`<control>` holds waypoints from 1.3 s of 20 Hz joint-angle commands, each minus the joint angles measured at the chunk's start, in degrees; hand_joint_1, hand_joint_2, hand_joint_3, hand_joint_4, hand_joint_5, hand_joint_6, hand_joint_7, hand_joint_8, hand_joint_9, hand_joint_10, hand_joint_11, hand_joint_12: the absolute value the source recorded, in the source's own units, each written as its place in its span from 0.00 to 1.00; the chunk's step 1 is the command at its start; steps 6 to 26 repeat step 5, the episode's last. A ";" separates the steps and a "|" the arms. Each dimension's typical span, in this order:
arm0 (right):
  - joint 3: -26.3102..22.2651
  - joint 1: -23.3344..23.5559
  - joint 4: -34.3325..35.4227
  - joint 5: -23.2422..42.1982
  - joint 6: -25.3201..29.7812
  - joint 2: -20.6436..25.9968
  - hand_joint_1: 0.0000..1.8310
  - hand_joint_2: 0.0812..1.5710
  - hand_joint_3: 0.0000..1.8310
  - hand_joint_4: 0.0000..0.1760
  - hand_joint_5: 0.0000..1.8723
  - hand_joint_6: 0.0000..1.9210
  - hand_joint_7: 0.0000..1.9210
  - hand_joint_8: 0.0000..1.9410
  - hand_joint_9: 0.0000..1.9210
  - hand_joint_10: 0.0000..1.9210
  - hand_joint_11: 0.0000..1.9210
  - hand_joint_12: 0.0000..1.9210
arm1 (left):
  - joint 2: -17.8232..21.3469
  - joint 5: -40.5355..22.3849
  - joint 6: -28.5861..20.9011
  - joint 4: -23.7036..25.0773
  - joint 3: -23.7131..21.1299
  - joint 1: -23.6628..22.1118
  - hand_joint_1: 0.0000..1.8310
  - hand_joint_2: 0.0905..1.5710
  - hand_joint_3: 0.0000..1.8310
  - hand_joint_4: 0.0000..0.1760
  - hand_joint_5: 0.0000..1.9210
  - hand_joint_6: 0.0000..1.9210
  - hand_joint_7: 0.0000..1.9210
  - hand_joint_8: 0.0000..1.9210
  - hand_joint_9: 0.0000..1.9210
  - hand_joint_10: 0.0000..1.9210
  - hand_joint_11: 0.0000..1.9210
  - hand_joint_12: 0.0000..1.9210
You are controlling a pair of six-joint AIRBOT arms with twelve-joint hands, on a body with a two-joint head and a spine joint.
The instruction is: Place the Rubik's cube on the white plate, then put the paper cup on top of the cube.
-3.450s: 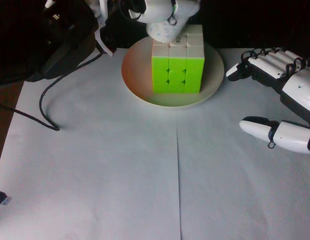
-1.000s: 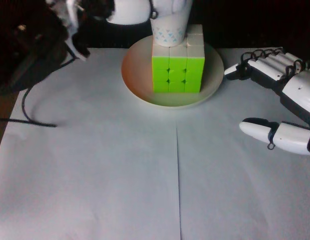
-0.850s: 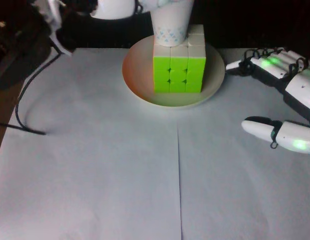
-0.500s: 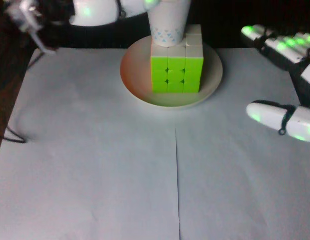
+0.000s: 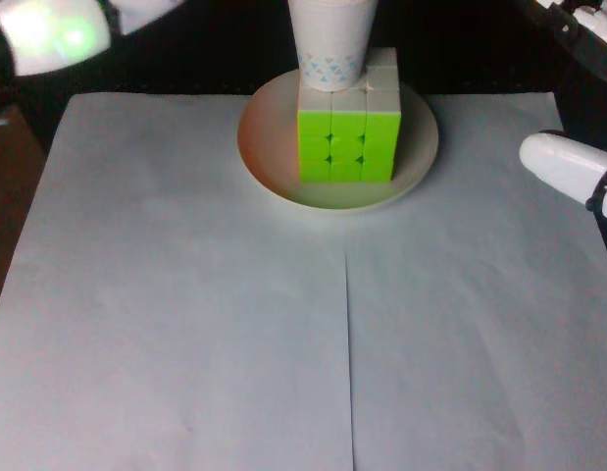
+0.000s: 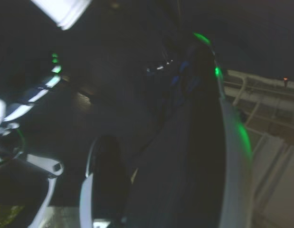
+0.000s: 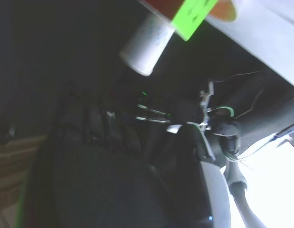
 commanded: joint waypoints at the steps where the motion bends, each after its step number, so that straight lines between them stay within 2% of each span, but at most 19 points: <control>1: -0.19 0.57 -0.15 8.28 -1.05 0.88 0.03 0.78 0.00 0.80 0.00 0.00 0.00 0.00 0.00 0.00 0.00 0.00 | 0.79 -8.20 0.52 -1.96 -0.26 -0.05 0.04 0.78 0.00 1.00 0.00 0.00 0.00 0.00 0.00 0.00 0.00 0.00; 2: -1.85 0.77 0.98 9.26 -5.31 2.52 0.00 0.80 0.00 0.61 0.00 0.00 0.00 0.00 0.00 0.00 0.00 0.00 | 1.69 -9.59 1.67 -2.38 -1.29 0.87 0.08 0.76 0.00 1.00 0.00 0.00 0.00 0.00 0.00 0.00 0.00 0.00; 3: -2.17 0.79 1.18 9.59 -6.05 2.87 0.00 0.80 0.00 0.61 0.00 0.00 0.00 0.00 0.00 0.00 0.00 0.00 | 1.91 -9.87 1.93 -2.47 -1.51 1.08 0.08 0.76 0.00 1.00 0.00 0.00 0.00 0.00 0.00 0.00 0.00 0.00; 4: -2.53 0.79 1.55 10.63 -6.58 3.59 0.00 0.80 0.00 0.55 0.00 0.00 0.00 0.00 0.00 0.00 0.00 0.00 | 2.55 -10.59 2.59 -2.74 -2.16 1.63 0.10 0.74 0.00 1.00 0.00 0.00 0.00 0.00 0.00 0.00 0.00 0.00; 5: -2.56 0.79 1.94 11.14 -6.58 3.96 0.00 0.80 0.00 0.53 0.00 0.00 0.00 0.00 0.00 0.00 0.00 0.00 | 3.20 -11.16 3.05 -2.91 -2.75 2.06 0.10 0.74 0.00 1.00 0.00 0.00 0.00 0.00 0.00 0.00 0.00 0.00; 26: -2.56 0.79 1.94 11.14 -6.58 3.96 0.00 0.80 0.00 0.53 0.00 0.00 0.00 0.00 0.00 0.00 0.00 0.00 | 3.20 -11.16 3.05 -2.91 -2.75 2.06 0.10 0.74 0.00 1.00 0.00 0.00 0.00 0.00 0.00 0.00 0.00 0.00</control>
